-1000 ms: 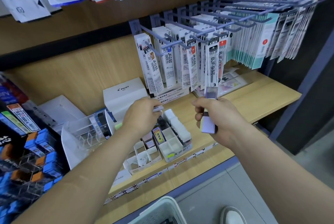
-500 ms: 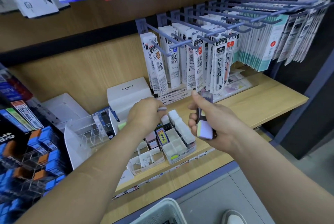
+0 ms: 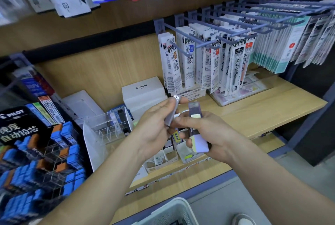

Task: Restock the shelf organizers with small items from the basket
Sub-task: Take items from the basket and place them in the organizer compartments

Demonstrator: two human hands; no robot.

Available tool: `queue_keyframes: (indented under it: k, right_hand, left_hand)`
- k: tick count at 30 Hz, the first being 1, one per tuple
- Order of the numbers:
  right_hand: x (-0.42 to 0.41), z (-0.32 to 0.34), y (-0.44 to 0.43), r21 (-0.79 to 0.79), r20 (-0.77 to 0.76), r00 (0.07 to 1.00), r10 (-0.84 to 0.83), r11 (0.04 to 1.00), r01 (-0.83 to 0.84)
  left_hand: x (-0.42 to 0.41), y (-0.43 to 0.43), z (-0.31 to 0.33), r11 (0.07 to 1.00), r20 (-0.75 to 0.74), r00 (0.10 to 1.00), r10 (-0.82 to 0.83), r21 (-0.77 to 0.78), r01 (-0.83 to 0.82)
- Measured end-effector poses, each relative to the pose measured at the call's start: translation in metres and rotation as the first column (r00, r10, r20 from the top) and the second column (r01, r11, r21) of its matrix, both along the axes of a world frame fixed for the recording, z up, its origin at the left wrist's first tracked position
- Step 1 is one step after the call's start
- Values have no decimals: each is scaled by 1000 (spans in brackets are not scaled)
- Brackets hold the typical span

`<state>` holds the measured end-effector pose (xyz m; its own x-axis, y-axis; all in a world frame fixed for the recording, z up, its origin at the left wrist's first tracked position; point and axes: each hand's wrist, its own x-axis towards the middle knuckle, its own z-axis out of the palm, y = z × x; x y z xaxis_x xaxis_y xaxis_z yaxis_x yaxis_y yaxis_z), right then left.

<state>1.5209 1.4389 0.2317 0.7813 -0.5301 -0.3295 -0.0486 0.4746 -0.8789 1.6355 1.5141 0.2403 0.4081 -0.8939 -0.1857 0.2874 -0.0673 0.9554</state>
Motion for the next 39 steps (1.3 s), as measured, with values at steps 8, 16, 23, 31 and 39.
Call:
queue_keyframes:
  k: [8, 16, 23, 31, 39]
  right_hand:
    - [14, 3, 5, 66, 11, 996, -84, 994, 83]
    - [27, 4, 14, 14, 24, 1000, 3, 1000, -4]
    - [53, 3, 32, -97, 73, 997, 8, 995, -1]
    - [70, 5, 36, 117, 13, 990, -140, 984, 137]
    - [72, 2, 37, 134, -7, 994, -105, 985, 105]
  left_hand:
    - [13, 21, -5, 989, 454, 884, 108, 45, -144]
    - [31, 52, 5, 994, 572, 817, -72, 106, 13]
    - [66, 77, 17, 968, 213, 945, 250, -25, -250]
    - [121, 101, 24, 822, 609, 619, 495, -97, -561]
    - [131, 89, -5, 828, 914, 337, 227, 1, -561]
